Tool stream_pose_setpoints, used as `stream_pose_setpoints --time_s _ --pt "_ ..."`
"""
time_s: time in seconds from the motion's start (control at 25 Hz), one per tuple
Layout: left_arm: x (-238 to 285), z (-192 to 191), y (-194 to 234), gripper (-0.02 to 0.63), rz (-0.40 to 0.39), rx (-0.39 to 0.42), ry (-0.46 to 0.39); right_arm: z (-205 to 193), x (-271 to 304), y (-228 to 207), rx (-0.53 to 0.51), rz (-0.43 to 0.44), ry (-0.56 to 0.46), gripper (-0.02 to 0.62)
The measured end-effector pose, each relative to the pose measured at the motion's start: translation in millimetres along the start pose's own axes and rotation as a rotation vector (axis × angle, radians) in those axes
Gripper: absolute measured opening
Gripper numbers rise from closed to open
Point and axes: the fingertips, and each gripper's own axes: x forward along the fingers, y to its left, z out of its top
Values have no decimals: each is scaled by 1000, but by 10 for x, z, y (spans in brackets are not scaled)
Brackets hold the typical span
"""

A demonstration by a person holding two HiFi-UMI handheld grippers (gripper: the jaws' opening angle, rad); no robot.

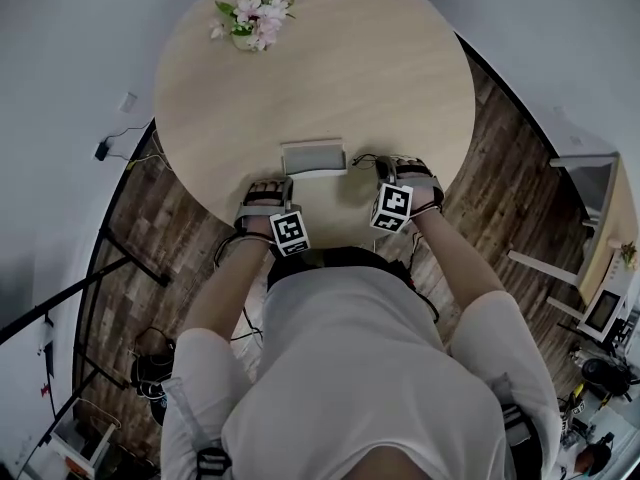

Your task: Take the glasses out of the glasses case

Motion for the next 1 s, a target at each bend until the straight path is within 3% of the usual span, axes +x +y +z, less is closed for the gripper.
stream_pose_setpoints --time_s 0.52,1.0 --pt "6 16 11 -3 -4 -21 38 -207 234 190 -52 61 -16 18" --pt "20 17 6 -3 -4 -22 35 -216 237 161 -33 31 -33 20"
